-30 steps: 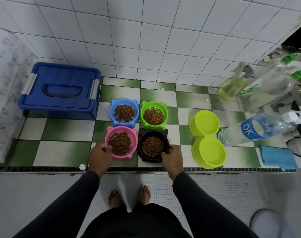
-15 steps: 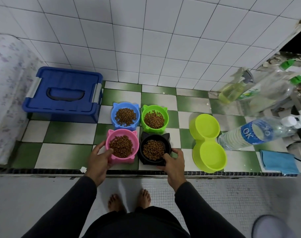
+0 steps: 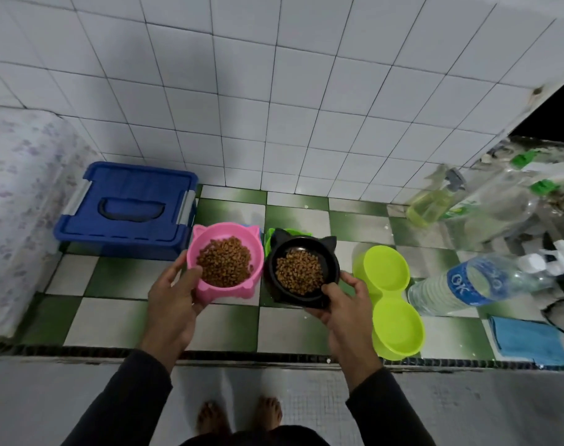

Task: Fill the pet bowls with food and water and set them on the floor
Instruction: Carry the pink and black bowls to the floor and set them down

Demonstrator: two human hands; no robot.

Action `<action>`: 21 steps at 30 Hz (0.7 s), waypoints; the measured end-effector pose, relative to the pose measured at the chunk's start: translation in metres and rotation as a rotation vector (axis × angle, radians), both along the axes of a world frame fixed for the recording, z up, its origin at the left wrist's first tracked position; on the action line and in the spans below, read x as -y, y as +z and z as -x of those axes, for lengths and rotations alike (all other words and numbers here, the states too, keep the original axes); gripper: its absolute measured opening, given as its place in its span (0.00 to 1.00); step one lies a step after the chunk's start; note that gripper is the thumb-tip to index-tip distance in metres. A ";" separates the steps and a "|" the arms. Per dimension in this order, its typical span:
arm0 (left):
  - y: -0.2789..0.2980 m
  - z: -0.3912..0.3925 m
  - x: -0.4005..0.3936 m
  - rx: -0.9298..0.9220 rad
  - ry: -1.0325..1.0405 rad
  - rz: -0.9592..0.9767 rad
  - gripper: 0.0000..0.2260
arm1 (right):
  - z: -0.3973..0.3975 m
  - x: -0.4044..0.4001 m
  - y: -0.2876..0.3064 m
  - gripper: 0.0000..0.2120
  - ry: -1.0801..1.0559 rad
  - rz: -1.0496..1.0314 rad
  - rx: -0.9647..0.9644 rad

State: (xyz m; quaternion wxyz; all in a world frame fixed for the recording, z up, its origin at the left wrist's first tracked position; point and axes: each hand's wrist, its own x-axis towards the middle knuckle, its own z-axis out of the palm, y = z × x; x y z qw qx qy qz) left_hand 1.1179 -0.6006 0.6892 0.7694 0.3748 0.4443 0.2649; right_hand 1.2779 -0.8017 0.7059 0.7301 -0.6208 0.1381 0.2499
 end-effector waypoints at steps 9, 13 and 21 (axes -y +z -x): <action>0.072 -0.020 -0.021 0.084 0.039 -0.097 0.14 | -0.024 -0.020 0.082 0.17 0.047 -0.119 0.086; 0.098 -0.029 -0.032 0.124 0.081 -0.133 0.13 | -0.038 -0.032 0.117 0.15 0.062 -0.175 0.117; 0.154 -0.034 -0.046 0.174 0.189 -0.239 0.13 | -0.054 -0.061 0.165 0.15 0.152 -0.246 0.152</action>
